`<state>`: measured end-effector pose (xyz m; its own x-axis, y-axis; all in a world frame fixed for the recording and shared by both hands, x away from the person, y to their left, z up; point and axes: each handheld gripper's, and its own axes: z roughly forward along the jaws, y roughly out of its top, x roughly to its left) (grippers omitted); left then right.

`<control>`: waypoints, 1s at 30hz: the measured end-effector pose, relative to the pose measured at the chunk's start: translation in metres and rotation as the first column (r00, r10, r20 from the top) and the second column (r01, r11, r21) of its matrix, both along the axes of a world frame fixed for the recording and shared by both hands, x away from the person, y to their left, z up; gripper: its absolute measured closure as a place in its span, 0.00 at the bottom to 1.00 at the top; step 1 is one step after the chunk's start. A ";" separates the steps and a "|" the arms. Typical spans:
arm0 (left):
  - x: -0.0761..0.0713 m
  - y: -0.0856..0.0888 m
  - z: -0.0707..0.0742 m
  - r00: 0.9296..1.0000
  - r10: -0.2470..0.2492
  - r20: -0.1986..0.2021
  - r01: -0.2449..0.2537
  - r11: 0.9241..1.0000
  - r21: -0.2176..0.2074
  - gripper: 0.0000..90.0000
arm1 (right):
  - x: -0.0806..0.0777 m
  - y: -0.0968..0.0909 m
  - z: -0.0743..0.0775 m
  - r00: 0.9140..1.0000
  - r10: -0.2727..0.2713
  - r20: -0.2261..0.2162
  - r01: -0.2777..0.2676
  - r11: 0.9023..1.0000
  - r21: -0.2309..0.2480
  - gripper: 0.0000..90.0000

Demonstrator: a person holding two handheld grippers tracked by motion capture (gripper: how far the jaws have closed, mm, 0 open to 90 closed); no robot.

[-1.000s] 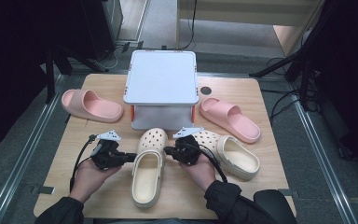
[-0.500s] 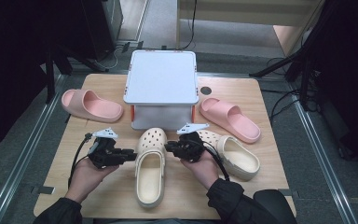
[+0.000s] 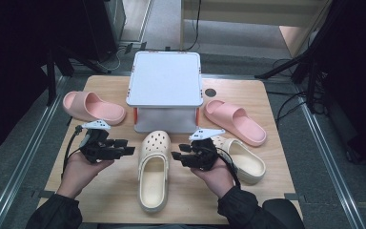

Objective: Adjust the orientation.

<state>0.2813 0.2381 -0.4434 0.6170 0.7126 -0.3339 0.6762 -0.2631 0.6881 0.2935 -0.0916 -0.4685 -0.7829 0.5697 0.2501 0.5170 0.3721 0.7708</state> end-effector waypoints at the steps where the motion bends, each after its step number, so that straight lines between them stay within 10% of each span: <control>1: 0.001 0.000 0.003 1.000 -0.008 0.001 0.008 1.000 -0.003 0.56 | -0.001 -0.001 0.000 1.000 0.000 -0.004 0.000 1.000 -0.002 0.61; 30: 0.076 -0.006 0.081 0.984 -0.161 0.072 0.159 0.987 0.026 0.99 | -0.034 -0.006 -0.004 0.994 -0.078 -0.076 0.077 0.997 -0.012 0.44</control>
<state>0.3578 0.2320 -0.3621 0.7461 0.6087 -0.2698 0.5718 -0.3782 0.7280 0.2592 -0.0978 -0.4725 -0.7150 0.6306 0.3020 0.6018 0.3352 0.7249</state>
